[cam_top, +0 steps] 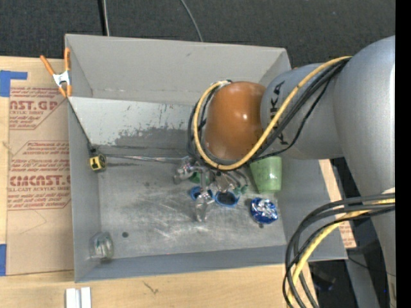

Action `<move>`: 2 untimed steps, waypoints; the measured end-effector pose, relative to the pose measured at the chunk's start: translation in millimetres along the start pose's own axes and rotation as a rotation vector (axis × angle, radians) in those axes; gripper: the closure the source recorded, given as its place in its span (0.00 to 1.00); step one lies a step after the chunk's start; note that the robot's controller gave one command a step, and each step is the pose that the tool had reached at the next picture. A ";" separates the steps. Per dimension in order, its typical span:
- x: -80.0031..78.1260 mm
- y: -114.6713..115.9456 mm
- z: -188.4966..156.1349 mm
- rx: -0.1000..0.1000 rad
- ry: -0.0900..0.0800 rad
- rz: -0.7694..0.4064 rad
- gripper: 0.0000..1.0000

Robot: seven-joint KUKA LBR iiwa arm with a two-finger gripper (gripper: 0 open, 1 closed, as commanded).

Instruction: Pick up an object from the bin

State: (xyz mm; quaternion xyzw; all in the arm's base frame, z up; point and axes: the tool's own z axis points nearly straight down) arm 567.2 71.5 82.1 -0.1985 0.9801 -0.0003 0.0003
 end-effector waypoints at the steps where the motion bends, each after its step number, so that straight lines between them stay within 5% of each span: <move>1: 28.6 -69.5 8.1 0.001 -0.015 -0.075 0.00; 2: 28.2 -67.8 6.4 0.001 -0.008 -0.078 1.00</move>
Offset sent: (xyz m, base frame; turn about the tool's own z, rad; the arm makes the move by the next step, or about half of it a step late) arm -0.0033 -0.0748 -0.0121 -0.0790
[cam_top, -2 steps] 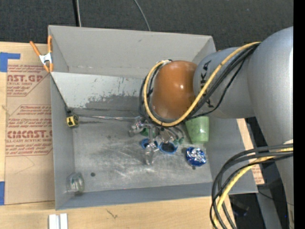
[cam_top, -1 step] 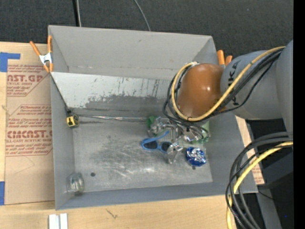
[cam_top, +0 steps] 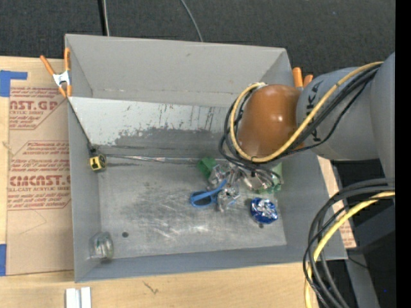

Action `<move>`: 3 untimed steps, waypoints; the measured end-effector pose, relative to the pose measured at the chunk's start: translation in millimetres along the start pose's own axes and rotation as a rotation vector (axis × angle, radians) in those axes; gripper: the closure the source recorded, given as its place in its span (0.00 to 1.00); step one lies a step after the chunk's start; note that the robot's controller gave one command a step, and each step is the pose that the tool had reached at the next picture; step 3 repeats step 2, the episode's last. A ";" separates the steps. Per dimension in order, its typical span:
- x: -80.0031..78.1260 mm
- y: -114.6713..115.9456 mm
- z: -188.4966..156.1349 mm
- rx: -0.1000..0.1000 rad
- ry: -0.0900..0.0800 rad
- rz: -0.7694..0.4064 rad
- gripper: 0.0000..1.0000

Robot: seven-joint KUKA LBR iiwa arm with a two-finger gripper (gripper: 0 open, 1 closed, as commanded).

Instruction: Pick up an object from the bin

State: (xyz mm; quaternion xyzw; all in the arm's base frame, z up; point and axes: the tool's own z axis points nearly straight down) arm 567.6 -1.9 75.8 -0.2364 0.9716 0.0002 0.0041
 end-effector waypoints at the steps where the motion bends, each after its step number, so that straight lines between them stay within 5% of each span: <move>1: 23.6 -1.7 -123.4 0.003 0.000 0.016 1.00; 2: -5.0 3.7 -245.8 0.003 -0.004 -0.125 1.00; 3: -5.0 3.7 -245.8 0.003 -0.004 -0.125 1.00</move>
Offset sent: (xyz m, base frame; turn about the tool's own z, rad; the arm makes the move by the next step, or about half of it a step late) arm -0.0229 -0.0131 0.1188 0.0153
